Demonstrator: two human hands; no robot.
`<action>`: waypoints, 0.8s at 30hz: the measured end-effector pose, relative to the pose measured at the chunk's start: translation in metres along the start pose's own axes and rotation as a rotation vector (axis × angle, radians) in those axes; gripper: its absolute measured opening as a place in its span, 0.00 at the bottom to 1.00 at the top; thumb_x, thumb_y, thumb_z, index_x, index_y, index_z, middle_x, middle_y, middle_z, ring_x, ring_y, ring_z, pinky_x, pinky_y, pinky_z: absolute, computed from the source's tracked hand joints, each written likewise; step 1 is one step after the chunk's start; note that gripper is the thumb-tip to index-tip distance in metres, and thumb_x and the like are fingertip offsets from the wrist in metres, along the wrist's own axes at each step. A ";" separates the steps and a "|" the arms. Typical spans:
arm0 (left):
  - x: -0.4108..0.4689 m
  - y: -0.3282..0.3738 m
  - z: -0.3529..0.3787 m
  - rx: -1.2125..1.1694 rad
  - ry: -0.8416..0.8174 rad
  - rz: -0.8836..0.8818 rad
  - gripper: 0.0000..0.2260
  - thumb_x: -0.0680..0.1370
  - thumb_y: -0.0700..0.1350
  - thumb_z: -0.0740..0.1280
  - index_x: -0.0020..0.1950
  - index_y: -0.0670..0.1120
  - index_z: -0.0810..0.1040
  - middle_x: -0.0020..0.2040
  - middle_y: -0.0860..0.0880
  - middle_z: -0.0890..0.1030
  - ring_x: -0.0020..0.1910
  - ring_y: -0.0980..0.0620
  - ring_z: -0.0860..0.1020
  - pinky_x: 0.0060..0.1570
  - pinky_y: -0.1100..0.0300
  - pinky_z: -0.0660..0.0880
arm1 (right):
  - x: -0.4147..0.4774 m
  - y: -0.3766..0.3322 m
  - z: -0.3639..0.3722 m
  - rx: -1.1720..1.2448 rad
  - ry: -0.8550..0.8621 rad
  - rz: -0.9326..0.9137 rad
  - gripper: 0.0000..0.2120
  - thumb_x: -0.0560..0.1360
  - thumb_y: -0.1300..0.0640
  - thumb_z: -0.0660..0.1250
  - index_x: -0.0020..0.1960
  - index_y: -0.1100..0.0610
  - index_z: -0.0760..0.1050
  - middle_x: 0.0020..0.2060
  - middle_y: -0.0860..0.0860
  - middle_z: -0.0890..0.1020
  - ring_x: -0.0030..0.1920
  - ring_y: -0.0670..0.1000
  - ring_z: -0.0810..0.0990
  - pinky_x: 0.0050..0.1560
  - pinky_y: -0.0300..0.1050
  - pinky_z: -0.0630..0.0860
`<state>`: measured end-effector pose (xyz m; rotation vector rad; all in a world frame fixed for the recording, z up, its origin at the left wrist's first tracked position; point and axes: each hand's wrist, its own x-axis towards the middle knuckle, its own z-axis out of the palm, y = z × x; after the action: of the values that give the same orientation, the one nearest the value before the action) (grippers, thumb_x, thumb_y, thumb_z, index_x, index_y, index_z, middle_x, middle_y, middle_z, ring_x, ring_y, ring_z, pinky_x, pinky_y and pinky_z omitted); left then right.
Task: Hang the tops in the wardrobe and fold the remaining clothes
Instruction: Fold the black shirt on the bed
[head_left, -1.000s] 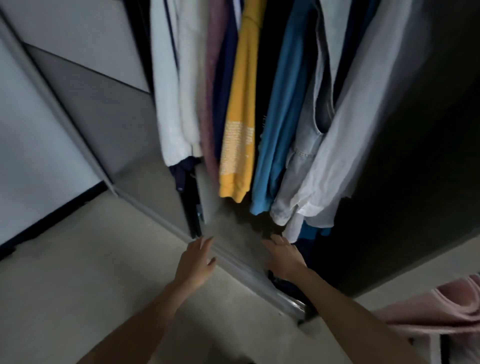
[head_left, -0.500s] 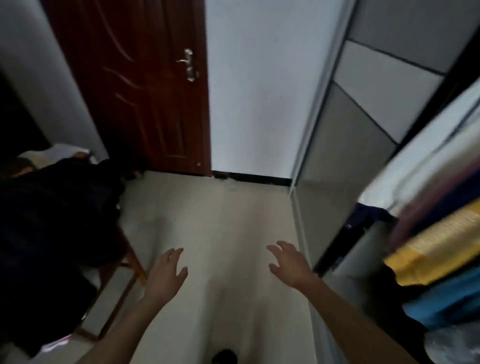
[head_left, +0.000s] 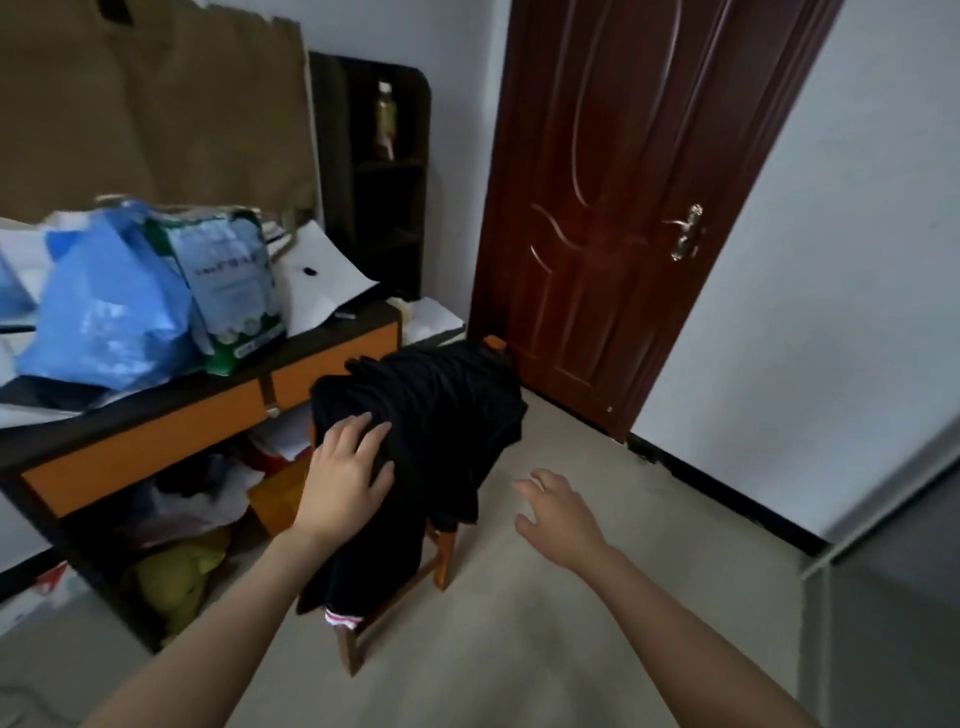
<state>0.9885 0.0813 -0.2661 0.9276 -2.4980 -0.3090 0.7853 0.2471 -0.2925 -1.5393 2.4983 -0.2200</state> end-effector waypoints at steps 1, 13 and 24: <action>0.013 -0.007 -0.004 0.003 0.025 0.014 0.21 0.75 0.41 0.70 0.66 0.38 0.73 0.66 0.37 0.72 0.67 0.35 0.67 0.62 0.41 0.67 | 0.017 -0.009 -0.004 -0.009 0.000 -0.008 0.24 0.79 0.53 0.58 0.74 0.52 0.60 0.71 0.55 0.62 0.71 0.54 0.59 0.65 0.46 0.61; 0.127 -0.072 0.025 0.140 -0.260 -0.079 0.25 0.81 0.58 0.51 0.76 0.52 0.54 0.76 0.49 0.58 0.75 0.49 0.56 0.71 0.53 0.55 | 0.153 -0.071 -0.011 -0.006 0.078 -0.028 0.27 0.79 0.50 0.58 0.75 0.50 0.54 0.74 0.53 0.56 0.73 0.54 0.55 0.70 0.50 0.59; 0.126 -0.081 0.037 0.220 -0.193 -0.092 0.25 0.80 0.61 0.51 0.76 0.58 0.55 0.76 0.56 0.58 0.74 0.56 0.56 0.70 0.59 0.54 | 0.259 -0.040 -0.030 -0.109 0.109 -0.335 0.28 0.79 0.42 0.53 0.76 0.49 0.54 0.75 0.50 0.56 0.76 0.51 0.50 0.72 0.50 0.51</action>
<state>0.9314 -0.0610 -0.2852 1.1514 -2.7113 -0.1614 0.6990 -0.0019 -0.2775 -2.0398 2.3492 -0.2253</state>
